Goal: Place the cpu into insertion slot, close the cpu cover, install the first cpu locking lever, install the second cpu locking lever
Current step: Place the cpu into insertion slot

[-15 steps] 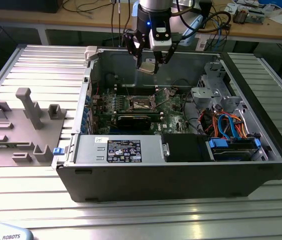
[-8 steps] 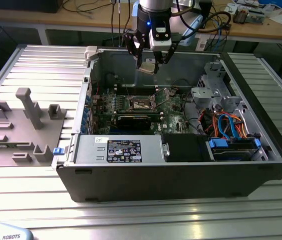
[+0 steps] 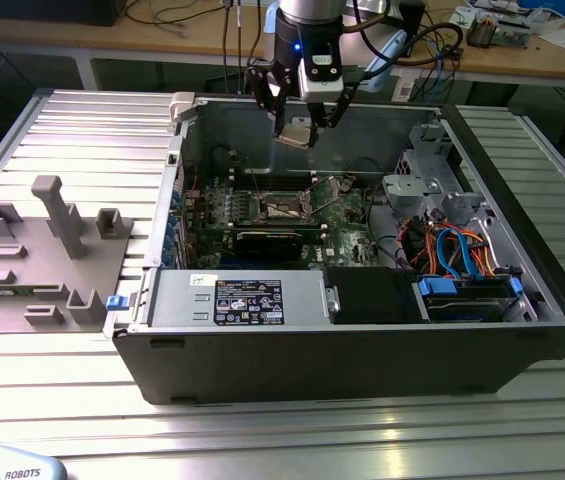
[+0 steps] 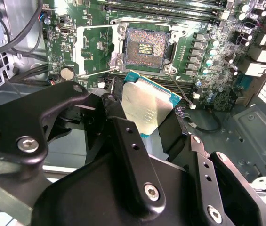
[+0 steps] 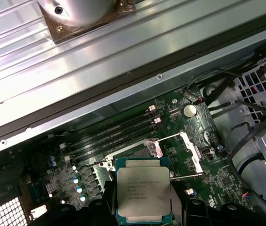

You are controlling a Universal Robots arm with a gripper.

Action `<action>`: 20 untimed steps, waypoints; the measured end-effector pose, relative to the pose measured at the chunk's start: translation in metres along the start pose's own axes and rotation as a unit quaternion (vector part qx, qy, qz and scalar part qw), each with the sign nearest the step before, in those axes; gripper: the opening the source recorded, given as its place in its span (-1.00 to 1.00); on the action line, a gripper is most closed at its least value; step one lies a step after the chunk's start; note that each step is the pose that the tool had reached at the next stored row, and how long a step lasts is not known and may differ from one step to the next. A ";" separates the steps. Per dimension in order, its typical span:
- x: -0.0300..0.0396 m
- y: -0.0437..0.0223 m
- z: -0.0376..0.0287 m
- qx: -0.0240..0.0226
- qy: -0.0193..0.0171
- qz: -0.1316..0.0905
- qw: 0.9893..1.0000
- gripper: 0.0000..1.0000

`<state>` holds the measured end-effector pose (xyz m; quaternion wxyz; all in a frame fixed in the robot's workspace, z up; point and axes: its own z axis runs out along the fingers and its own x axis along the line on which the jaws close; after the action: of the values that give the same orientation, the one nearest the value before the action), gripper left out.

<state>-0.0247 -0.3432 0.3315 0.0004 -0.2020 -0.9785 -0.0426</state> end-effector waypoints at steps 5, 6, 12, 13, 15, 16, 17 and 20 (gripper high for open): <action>0.0000 0.0000 0.0000 0.000 0.000 0.002 1.000 0.08; 0.0000 0.0000 0.0000 0.000 0.000 0.002 1.000 0.08; 0.0000 0.0000 0.0001 0.000 0.000 0.004 1.000 0.08; 0.0000 0.0000 0.0001 0.000 0.000 0.004 1.000 0.08; 0.0000 0.0000 0.0001 0.000 0.000 0.005 1.000 0.08; 0.0000 0.0000 0.0001 0.000 0.000 0.005 1.000 0.08; 0.0000 0.0000 0.0001 0.000 0.000 0.005 1.000 0.08; 0.0000 0.0000 0.0001 0.000 -0.001 0.006 1.000 0.08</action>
<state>-0.0247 -0.3432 0.3314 0.0001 -0.2079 -0.9772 -0.0426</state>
